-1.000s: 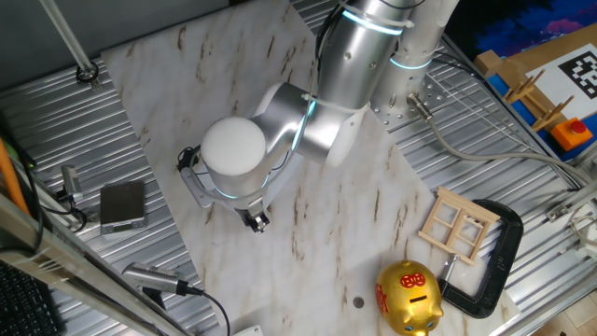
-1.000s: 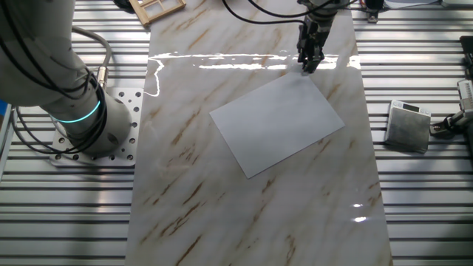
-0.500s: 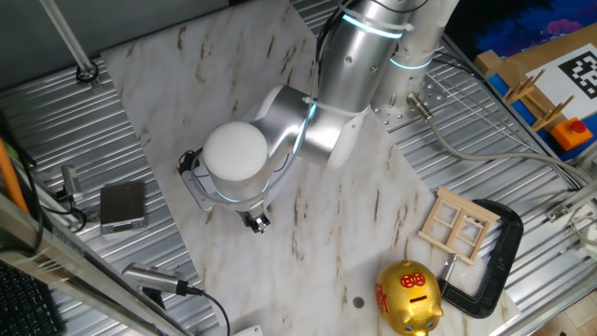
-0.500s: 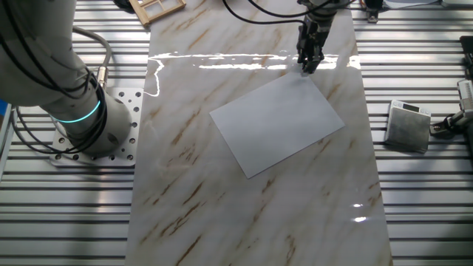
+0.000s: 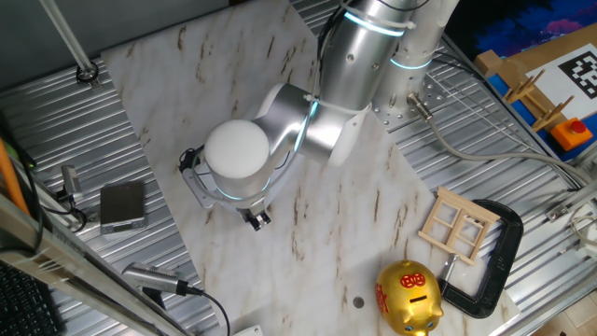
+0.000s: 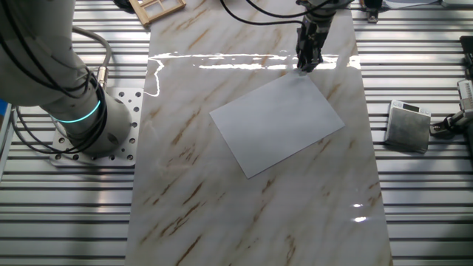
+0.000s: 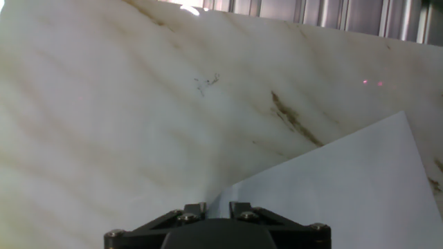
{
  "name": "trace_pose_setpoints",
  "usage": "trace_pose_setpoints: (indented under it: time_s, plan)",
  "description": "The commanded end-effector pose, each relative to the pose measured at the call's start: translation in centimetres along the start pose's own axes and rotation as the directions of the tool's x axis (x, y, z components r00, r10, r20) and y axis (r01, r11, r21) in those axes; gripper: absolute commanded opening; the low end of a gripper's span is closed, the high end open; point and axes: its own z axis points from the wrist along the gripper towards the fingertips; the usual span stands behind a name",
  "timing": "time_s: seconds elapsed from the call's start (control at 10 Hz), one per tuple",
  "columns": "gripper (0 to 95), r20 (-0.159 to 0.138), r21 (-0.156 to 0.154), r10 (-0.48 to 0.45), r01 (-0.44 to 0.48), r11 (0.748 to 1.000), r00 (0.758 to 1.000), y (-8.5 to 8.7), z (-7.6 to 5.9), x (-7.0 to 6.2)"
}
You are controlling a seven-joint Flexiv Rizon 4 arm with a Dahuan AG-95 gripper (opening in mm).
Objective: Flip over and spread out the paper that is laid flat on the table
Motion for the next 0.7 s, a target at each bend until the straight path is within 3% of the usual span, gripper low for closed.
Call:
trace_pose_setpoints:
  time_s: [0.1, 0.4, 0.7]
  plan:
    - [0.0, 0.000, -0.005, -0.001, 0.001, 1.000, 1.000, 0.0, 0.0, 0.0]
    - [0.0, 0.003, -0.019, -0.012, 0.012, 1.000, 1.000, 0.1, -0.6, 0.1]
    - [0.0, 0.000, -0.052, -0.013, 0.013, 0.999, 1.000, 0.5, -3.0, 0.3]
